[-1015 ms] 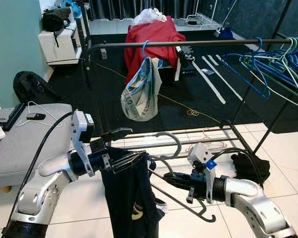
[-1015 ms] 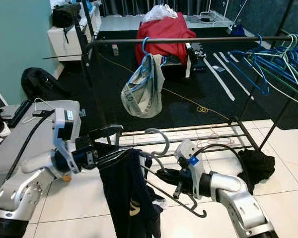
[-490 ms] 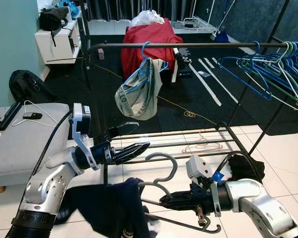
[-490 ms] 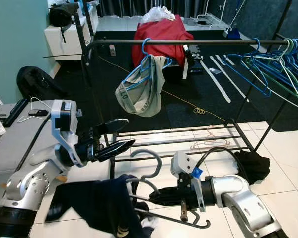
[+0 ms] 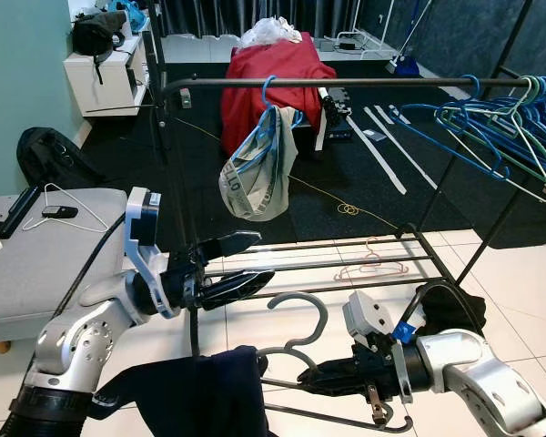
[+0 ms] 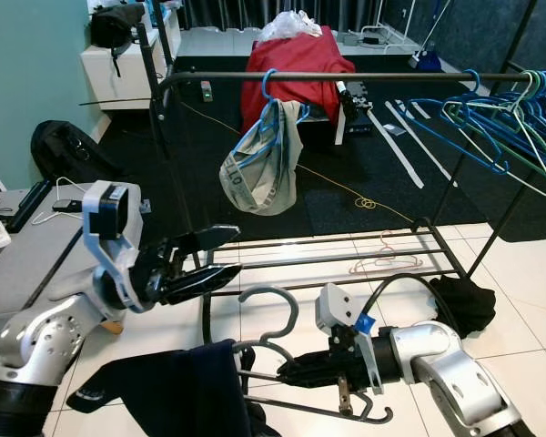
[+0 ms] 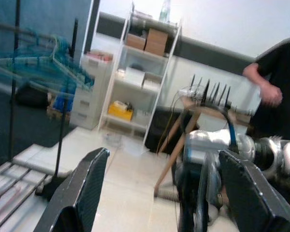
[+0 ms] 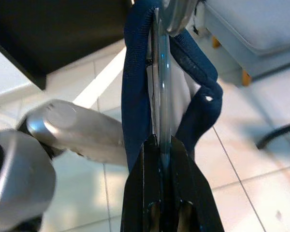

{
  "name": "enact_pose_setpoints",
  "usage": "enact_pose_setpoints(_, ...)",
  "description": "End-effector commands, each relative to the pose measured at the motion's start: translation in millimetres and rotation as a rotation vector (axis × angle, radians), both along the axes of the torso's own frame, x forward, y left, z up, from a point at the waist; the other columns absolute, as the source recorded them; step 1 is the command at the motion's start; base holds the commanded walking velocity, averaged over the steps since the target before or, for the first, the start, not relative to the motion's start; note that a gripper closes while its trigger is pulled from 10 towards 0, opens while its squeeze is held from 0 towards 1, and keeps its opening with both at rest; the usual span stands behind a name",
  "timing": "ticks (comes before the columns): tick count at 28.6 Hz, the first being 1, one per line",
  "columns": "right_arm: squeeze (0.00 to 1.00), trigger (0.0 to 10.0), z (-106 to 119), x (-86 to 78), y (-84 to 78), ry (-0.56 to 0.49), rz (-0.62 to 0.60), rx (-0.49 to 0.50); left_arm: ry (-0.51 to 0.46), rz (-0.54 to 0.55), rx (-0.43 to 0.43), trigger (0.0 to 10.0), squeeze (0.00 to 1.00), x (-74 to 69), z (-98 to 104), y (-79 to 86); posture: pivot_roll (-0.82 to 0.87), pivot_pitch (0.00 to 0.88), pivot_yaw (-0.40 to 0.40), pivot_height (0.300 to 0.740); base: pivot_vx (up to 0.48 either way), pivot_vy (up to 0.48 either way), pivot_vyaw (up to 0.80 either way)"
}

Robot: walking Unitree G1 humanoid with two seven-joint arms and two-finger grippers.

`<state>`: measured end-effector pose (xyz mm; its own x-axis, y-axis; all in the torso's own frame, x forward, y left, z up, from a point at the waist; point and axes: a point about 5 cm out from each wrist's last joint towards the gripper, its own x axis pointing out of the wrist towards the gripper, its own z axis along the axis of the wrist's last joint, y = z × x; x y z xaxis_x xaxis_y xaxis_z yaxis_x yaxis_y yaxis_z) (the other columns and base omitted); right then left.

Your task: Hang hanger

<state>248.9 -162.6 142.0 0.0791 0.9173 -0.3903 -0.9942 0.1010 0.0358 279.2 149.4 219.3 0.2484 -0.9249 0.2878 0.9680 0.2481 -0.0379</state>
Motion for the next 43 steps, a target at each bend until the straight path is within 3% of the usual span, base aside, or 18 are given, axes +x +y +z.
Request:
enact_pose_setpoints(1,0.00,10.0,3.3,1.0,-0.6,-0.025,0.014,0.002,-0.022,-0.012,0.034,10.0,0.00,-3.0,0.6,-0.2,-0.11,0.120,-0.033,0.740,0.000,0.000,0.00)
enact_pose_setpoints(2,0.00,10.0,3.2,2.6,-2.5,-0.037,0.011,-0.011,-0.040,-0.011,0.096,10.0,0.00,-3.9,-3.5,0.0,-0.11,0.120,-0.033,0.740,0.000,0.000,0.00)
enact_pose_setpoints(4,0.00,10.0,3.2,2.6,-2.5,-0.037,0.011,-0.011,-0.040,-0.011,0.096,10.0,0.00,-3.9,-3.5,0.0,-0.11,0.120,-0.033,0.740,0.000,0.000,0.00)
enact_pose_setpoints(5,0.00,10.0,4.9,2.7,-2.1,-0.045,0.026,-0.020,-0.079,0.003,0.201,10.0,0.00,-3.4,-12.8,-4.0,-0.11,0.121,-0.033,0.740,0.000,0.000,0.00)
enact_pose_setpoints(6,0.00,10.0,5.4,1.9,-1.4,-0.045,0.034,-0.021,-0.089,0.005,0.227,10.0,0.00,-2.9,-15.3,-5.8,-0.11,0.121,-0.033,0.740,0.000,0.000,0.00)
enact_pose_setpoints(19,0.00,10.0,-1.2,-1.8,-3.2,-0.043,0.078,-0.092,-0.069,-0.042,0.284,10.0,0.00,-2.2,-15.2,-6.6,-0.11,0.121,-0.028,0.740,0.000,0.000,0.00)
enact_pose_setpoints(20,0.00,10.0,-2.7,-1.1,-4.1,-0.051,0.080,-0.104,-0.061,-0.061,0.287,3.8,0.00,-3.8,-15.5,-7.1,-0.11,0.121,-0.027,0.740,0.000,0.000,0.00)
enact_pose_setpoints(21,0.00,10.0,-3.8,-0.5,-4.7,-0.057,0.083,-0.112,-0.060,-0.074,0.292,2.7,0.00,-4.8,-16.1,-7.5,-0.11,0.121,-0.027,0.740,0.000,0.000,0.00)
enact_pose_setpoints(24,0.00,10.0,-4.2,0.4,-4.9,-0.064,0.083,-0.119,-0.060,-0.080,0.295,2.4,0.00,-5.5,-16.9,-8.1,-0.11,0.121,-0.027,0.740,0.000,0.000,0.00)
enact_pose_setpoints(25,0.00,10.0,-4.4,1.4,-4.8,-0.070,0.083,-0.124,-0.063,-0.085,0.300,9.5,0.00,-6.1,-18.3,-9.6,-0.11,0.119,-0.028,0.740,0.000,0.000,0.00)
enact_pose_setpoints(29,0.00,10.0,-4.4,2.0,-4.7,-0.074,0.083,-0.127,-0.066,-0.086,0.303,9.5,0.00,-6.3,-19.2,-10.7,-0.11,0.119,-0.028,0.740,0.000,0.000,0.00)
enact_pose_setpoints(30,0.00,10.0,-4.5,2.4,-4.7,-0.077,0.082,-0.130,-0.064,-0.094,0.304,8.5,0.00,-7.1,-20.0,-12.1,-0.11,0.119,-0.028,0.740,0.000,0.000,0.00)
enact_pose_setpoints(31,0.00,10.0,-4.5,2.4,-4.7,-0.077,0.082,-0.130,-0.064,-0.094,0.304,8.5,0.00,-7.1,-20.0,-12.1,-0.11,0.119,-0.028,0.740,0.000,0.000,0.00)
enact_pose_setpoints(32,0.00,10.0,-4.8,2.7,-5.1,-0.079,0.082,-0.133,-0.060,-0.108,0.308,10.0,0.00,-8.4,-20.7,-13.2,-0.11,0.117,-0.029,0.740,0.000,0.000,0.00)
enact_pose_setpoints(43,0.00,10.0,-3.8,9.8,-8.0,-0.115,0.062,-0.147,-0.025,-0.147,0.303,10.0,0.00,-15.0,-23.2,-13.5,-0.10,0.106,-0.031,0.740,0.000,0.000,0.00)
